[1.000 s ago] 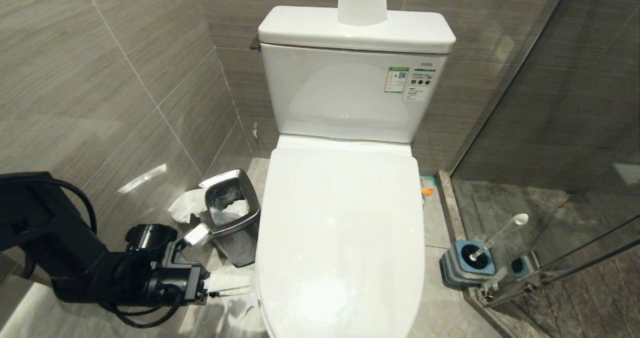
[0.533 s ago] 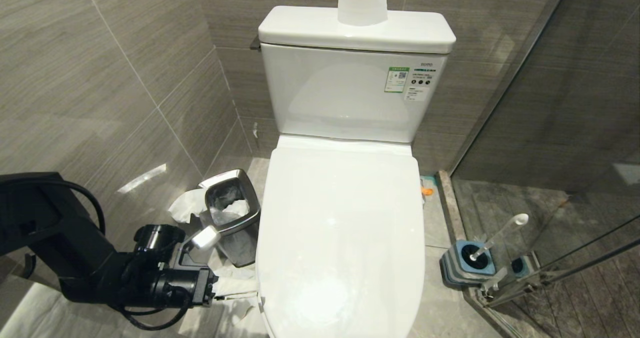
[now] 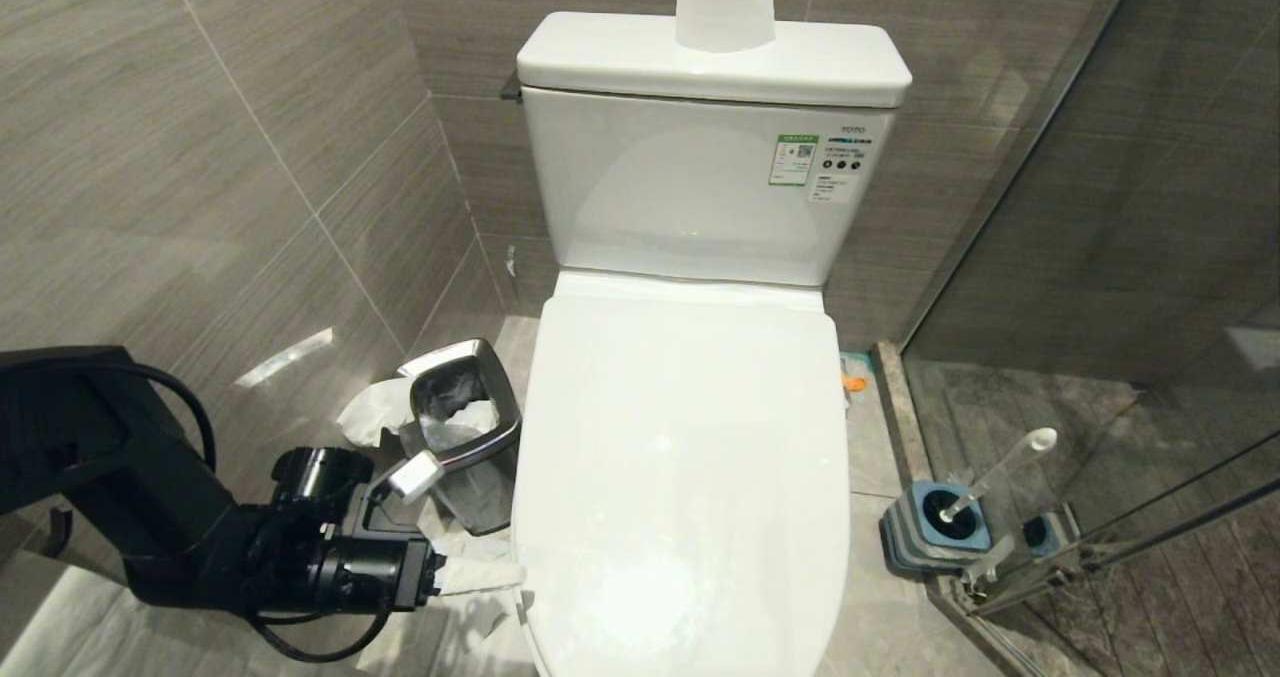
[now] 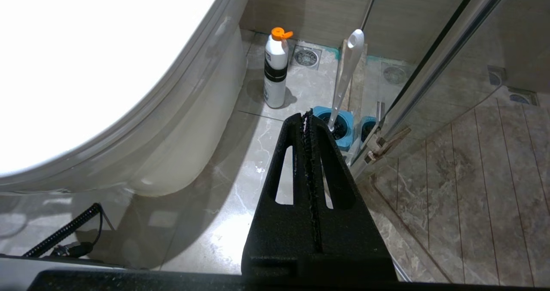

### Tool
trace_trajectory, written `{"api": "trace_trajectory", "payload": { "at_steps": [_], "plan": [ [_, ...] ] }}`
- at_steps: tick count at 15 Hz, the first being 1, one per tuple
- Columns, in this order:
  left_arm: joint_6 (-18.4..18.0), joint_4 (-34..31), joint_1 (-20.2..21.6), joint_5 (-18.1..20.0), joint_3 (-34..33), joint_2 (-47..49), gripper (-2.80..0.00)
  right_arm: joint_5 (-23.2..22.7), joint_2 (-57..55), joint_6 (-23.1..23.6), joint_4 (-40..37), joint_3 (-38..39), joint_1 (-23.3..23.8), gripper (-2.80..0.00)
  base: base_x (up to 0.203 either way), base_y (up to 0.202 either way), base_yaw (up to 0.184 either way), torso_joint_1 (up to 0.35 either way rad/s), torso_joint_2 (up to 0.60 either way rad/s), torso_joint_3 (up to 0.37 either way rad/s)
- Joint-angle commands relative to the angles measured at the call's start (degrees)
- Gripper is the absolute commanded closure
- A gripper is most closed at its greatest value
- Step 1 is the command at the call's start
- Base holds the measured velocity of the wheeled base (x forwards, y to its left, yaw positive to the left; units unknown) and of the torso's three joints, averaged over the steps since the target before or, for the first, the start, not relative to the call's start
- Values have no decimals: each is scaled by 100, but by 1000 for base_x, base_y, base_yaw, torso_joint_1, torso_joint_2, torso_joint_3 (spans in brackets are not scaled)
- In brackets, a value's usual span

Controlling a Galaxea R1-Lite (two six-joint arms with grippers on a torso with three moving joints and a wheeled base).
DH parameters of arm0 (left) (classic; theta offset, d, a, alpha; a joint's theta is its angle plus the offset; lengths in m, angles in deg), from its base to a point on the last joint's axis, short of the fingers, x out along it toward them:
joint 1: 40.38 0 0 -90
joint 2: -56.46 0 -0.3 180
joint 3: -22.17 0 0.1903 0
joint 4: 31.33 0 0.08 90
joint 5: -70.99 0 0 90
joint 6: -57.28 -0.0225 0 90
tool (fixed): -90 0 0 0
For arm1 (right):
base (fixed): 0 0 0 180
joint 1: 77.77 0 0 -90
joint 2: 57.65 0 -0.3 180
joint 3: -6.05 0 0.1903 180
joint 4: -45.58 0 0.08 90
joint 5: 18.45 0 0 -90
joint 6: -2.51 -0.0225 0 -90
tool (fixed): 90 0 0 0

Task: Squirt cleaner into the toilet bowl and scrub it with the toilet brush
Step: Use the left hand to lift the toilet lid slightly

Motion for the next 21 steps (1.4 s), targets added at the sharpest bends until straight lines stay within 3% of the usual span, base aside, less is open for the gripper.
{"api": "trace_trajectory", "payload": {
  "at_steps": [1,14,21],
  "plan": [
    [-71,102,-88,-104,-38,9,-280,-4,-3,9,0,-2,0,0,0,0,0,0,0,0],
    [-204,154,-450,-298,-171,-149,-280,-4,-3,5,0,-2,0,0,0,0,0,0,0,0],
    [-136,154,-607,-116,-327,-247,-280,-4,-3,3,0,-2,0,0,0,0,0,0,0,0]
  ]
}}
